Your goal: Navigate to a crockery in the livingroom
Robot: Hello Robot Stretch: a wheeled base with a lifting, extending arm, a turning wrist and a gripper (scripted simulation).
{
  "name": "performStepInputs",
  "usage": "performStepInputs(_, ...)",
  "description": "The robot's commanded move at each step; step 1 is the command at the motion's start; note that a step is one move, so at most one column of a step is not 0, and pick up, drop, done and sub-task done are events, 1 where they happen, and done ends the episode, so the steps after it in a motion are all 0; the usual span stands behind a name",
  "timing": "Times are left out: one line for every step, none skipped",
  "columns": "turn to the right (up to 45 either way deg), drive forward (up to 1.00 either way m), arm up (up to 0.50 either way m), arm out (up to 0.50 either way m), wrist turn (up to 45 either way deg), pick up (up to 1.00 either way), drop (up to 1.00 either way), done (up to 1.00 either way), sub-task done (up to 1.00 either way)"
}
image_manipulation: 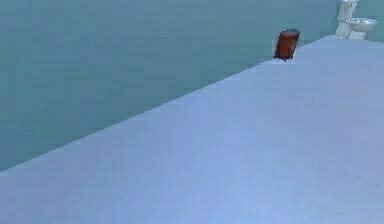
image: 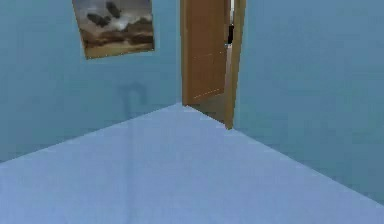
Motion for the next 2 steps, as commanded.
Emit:
performStepInputs(0.0, 1.0, 0.0, 0.0, 0.0, 0.0, 0.0, 0.0, 0.0)
performStepInputs(3.0, 0.0, 0.0, 0.0, 0.0, 0.0, 0.0, 0.0, 0.0)
